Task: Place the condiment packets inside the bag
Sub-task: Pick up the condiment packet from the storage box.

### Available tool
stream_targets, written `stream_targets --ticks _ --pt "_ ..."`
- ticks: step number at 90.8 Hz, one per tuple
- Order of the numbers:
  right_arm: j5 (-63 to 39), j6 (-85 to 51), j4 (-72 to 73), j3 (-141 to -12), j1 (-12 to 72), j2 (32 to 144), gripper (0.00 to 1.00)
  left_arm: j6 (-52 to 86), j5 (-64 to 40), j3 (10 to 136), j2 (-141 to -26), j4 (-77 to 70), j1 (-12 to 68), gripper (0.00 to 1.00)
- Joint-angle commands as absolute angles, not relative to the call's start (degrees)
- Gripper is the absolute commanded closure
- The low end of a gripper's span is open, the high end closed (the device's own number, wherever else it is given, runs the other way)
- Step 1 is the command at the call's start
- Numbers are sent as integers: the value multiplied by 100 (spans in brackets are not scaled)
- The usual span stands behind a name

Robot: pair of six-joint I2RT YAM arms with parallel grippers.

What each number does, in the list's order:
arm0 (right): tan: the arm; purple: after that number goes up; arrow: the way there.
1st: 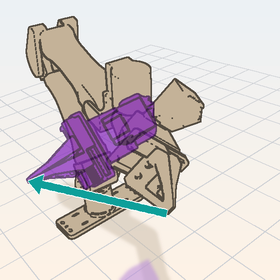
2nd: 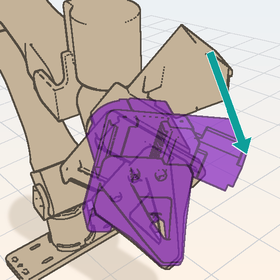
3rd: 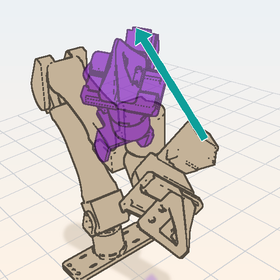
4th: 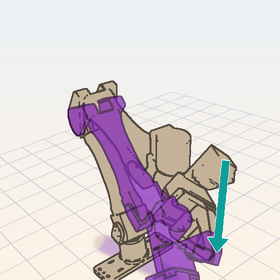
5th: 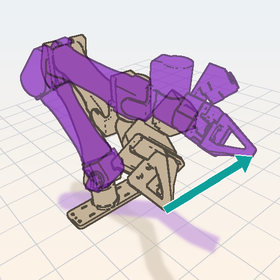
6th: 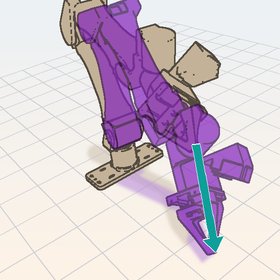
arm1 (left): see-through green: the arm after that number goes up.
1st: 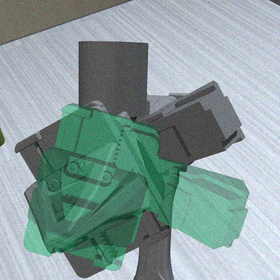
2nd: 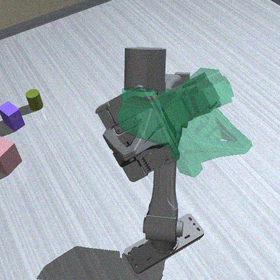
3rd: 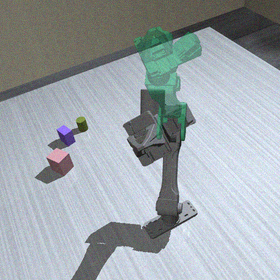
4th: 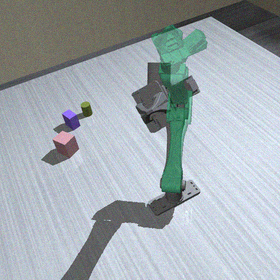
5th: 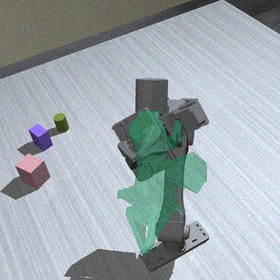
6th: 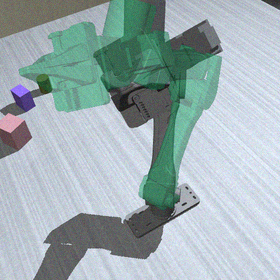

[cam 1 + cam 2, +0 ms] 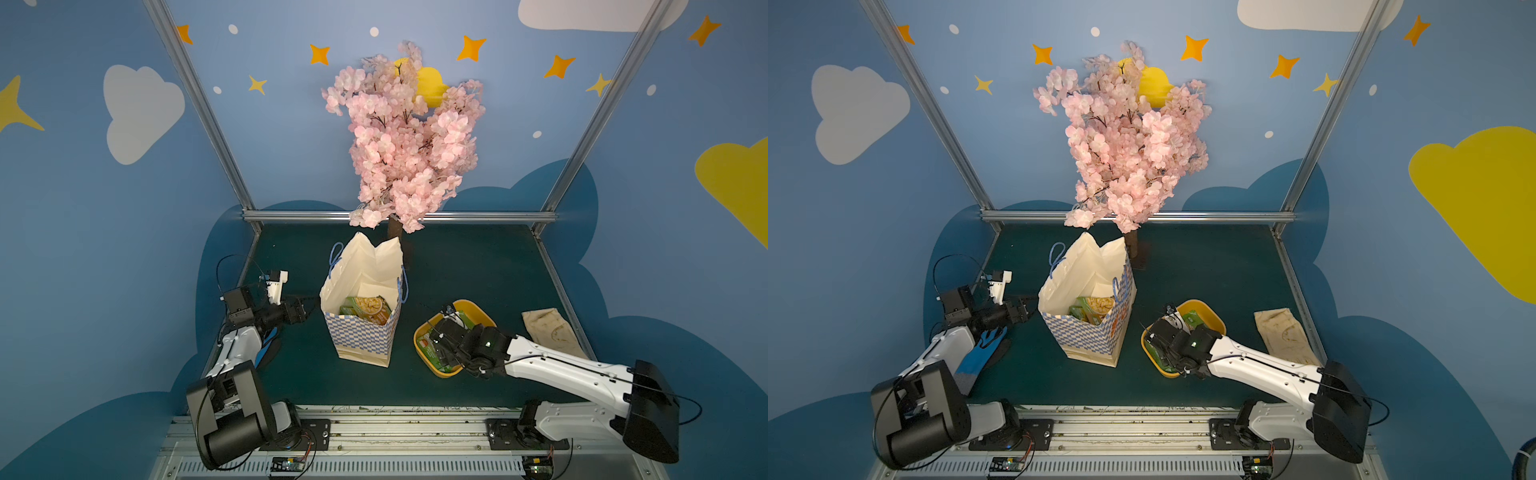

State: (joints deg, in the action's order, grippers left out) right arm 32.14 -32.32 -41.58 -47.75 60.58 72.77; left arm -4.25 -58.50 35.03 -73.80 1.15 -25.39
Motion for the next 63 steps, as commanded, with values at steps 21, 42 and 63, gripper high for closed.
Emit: stream_targets --ticks 21,42,63 --pt "2548 -3020 -3488 -4817 5758 7986 2 -433 -5970 3472 -7400 88 -2552 0" --pt "1929 -2665 -3488 -5154 5553 8716 2 -449 -5984 3472 -7401 92 -2551 0" --pt "2030 -2662 -3346 -5227 5403 9188 2 -453 -5985 3472 -7399 92 -2552 0"
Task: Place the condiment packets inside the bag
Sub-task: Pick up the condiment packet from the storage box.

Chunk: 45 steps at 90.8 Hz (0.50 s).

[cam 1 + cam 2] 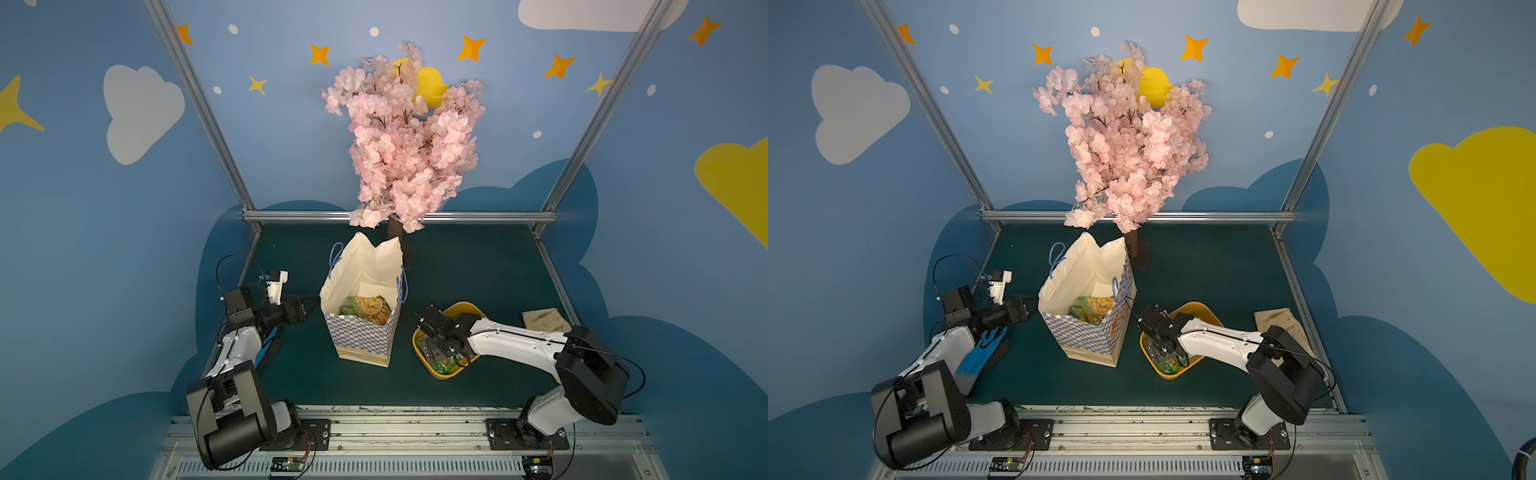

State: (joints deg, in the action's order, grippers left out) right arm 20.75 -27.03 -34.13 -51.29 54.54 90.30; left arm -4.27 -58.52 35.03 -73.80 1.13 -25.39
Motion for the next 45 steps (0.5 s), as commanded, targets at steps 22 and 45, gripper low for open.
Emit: stream_targets --ticks 22,45 --pt "2658 -2760 -3487 -5236 5004 9355 5 -442 -5985 3474 -7409 83 -2553 0" --pt "3514 -2983 -3617 -5247 4993 9134 20 -439 -5985 3472 -7427 71 -2556 0"
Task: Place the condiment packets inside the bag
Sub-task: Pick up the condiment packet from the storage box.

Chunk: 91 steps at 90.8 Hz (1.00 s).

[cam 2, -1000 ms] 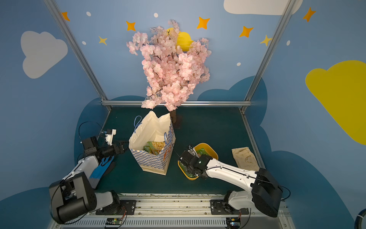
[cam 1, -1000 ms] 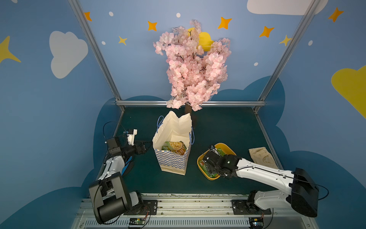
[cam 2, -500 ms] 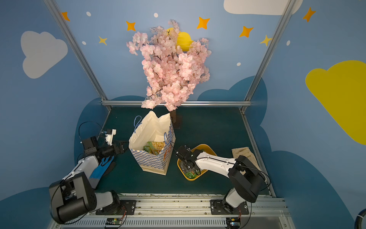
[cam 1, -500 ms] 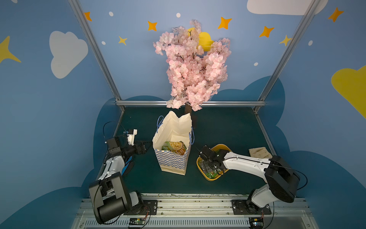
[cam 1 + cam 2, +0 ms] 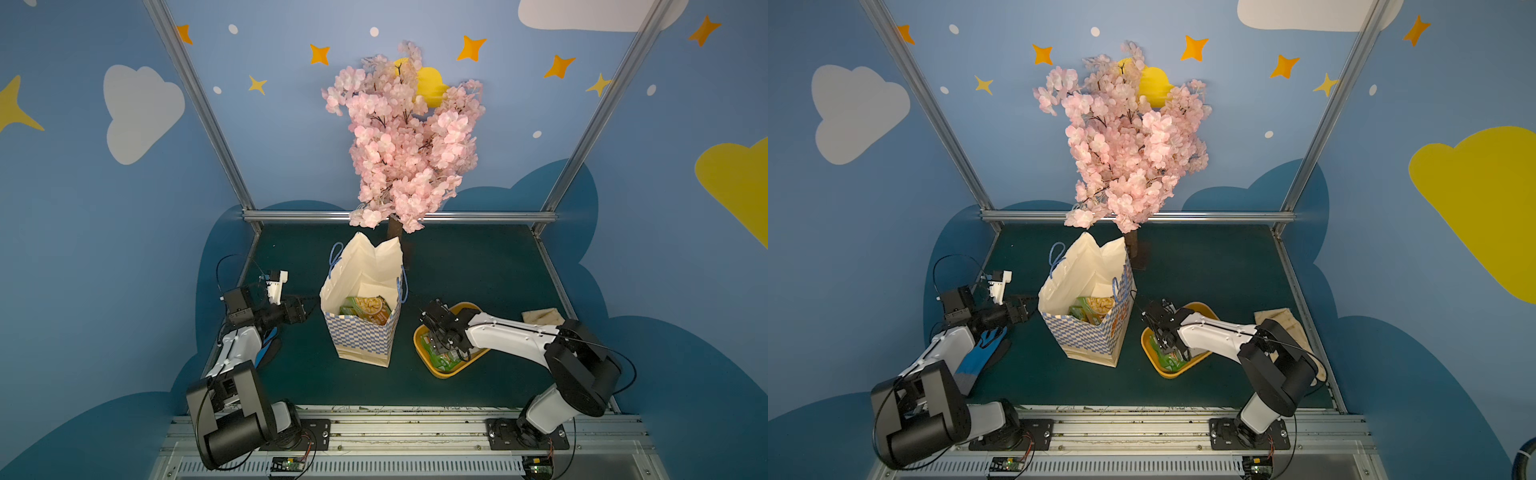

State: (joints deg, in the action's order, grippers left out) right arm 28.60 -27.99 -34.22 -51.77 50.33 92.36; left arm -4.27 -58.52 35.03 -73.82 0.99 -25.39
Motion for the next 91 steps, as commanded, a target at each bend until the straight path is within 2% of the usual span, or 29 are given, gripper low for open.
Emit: stream_targets --ticks 1,12,21,45,58,60,62,91 --pt "3541 -2995 -3623 -5252 4992 9124 20 -439 -5985 3476 -7431 75 -2552 0" --pt "3764 -3063 -3687 -5282 5032 8799 23 -439 -5983 3472 -7425 70 -2549 0" --pt "3932 -3072 -3685 -5238 5030 8454 31 -444 -5981 3473 -7450 62 -2556 0" --pt "4146 -3082 -3778 -5177 5005 8134 64 -440 -5994 3476 -7426 69 -2556 0" --pt "4166 -3213 -3840 -5185 4971 8002 89 -439 -5996 3463 -7404 70 -2557 0" --pt "4166 -3227 -3852 -5190 4969 7964 97 -439 -5995 3467 -7406 70 -2553 0" --pt "4173 -3261 -3865 -5193 4960 7926 100 -439 -5994 3464 -7404 73 -2556 0" --pt "3950 -3445 -3822 -5203 4884 6900 100 -439 -5994 3459 -7389 71 -2557 0"
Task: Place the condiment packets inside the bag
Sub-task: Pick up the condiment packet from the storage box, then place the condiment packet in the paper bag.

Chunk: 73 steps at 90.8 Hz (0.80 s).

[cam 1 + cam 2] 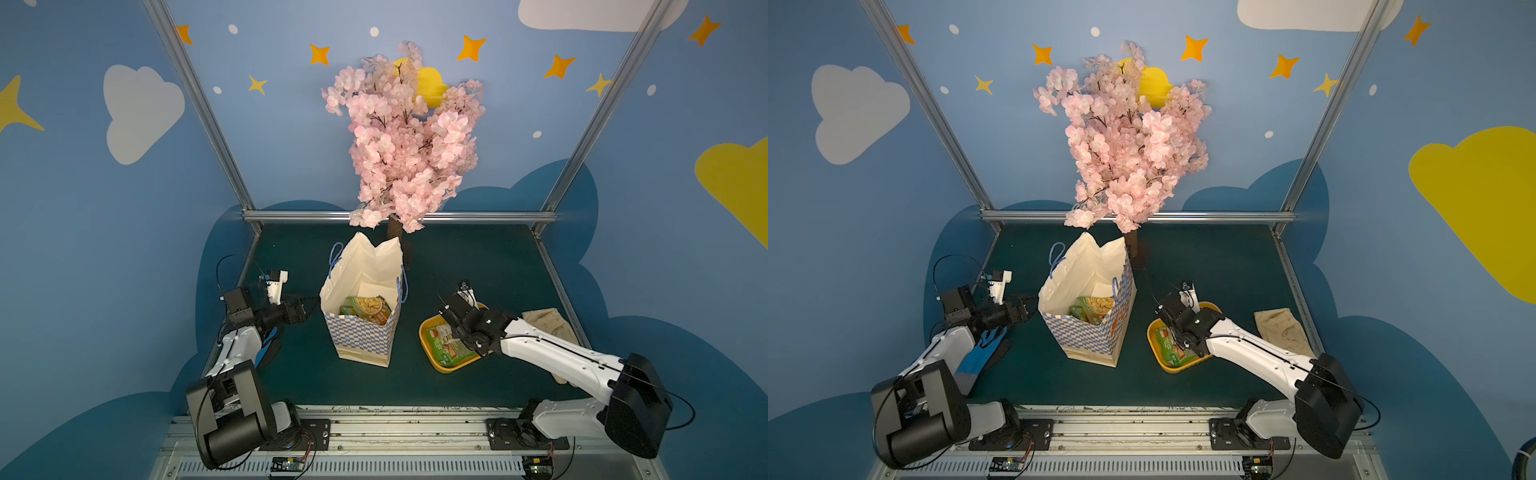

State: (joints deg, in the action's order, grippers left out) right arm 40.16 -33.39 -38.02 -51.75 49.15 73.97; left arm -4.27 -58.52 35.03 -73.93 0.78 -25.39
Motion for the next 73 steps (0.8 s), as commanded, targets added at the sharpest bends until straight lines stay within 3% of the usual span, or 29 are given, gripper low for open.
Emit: stream_targets --ticks 1,36,73 --pt "3913 -3427 -3801 -5203 4881 6856 100 -439 -5990 3461 -7391 70 -2557 0" --pt "3045 -3177 -2665 -5189 4887 4910 100 -433 -6003 3445 -7364 62 -2554 0" --pt "1932 -2993 -2382 -6805 5012 5303 100 -424 -5983 3437 -7321 62 -2565 0"
